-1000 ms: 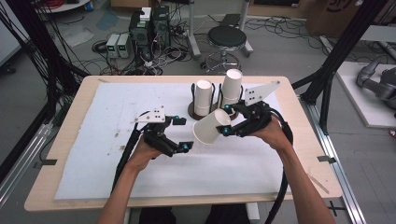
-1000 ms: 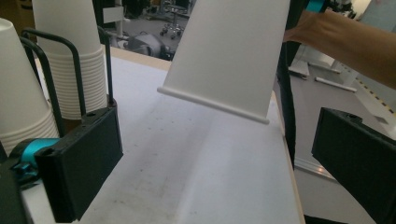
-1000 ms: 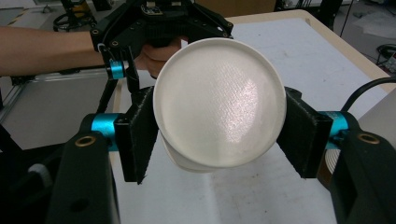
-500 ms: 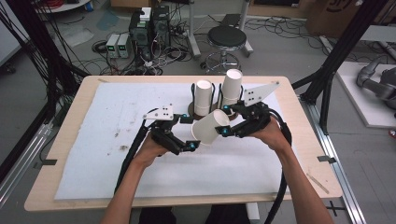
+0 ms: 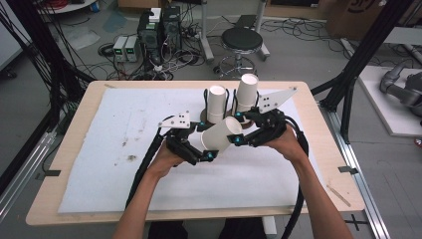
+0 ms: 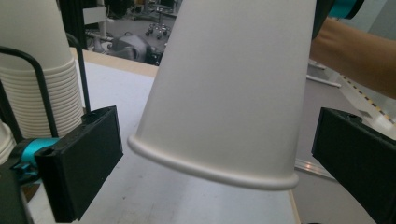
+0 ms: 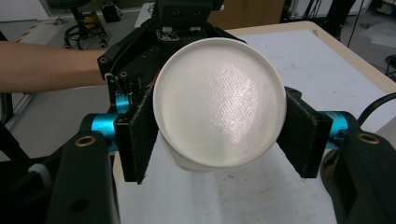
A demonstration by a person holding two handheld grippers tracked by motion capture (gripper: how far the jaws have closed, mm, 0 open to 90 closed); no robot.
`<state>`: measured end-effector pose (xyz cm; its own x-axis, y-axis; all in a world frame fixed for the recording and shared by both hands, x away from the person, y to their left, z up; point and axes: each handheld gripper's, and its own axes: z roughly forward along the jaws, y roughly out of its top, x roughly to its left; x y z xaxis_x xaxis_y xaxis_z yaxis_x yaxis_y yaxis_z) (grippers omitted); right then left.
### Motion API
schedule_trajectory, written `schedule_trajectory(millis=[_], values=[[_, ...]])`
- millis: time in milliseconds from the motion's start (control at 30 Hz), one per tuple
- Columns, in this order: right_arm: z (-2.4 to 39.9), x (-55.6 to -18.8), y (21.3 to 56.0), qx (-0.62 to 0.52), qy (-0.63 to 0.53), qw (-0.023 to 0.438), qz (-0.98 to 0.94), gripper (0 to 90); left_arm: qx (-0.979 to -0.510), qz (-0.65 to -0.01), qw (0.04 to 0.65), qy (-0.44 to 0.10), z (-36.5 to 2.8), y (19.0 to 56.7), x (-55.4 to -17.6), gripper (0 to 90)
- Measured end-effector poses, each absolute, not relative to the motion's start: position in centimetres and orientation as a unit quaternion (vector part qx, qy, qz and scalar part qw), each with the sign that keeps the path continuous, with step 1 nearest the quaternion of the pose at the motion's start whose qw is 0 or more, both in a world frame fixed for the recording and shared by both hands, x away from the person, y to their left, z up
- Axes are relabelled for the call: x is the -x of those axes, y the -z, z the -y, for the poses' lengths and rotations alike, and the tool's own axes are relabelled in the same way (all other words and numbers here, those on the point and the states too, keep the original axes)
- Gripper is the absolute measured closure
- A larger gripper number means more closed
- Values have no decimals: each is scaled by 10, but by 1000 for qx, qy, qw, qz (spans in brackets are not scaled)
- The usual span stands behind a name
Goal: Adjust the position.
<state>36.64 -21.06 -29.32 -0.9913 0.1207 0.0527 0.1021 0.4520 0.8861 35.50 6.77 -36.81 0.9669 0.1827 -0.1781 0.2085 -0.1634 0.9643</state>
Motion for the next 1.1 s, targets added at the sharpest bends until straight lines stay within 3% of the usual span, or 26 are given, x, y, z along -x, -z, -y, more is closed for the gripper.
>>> schedule_trajectory(millis=[633, 733, 1100], values=[[207, -366, 294, -62, -528, 4, -847, 353, -764, -126, 633, 11, -64, 368, -354, 18], [208, -366, 293, -62, -528, 4, -847, 354, -763, -125, 634, 1, -65, 367, -353, 143], [208, -367, 294, -59, -532, -4, -844, 359, -765, -120, 633, 3, -67, 367, -354, 228]])
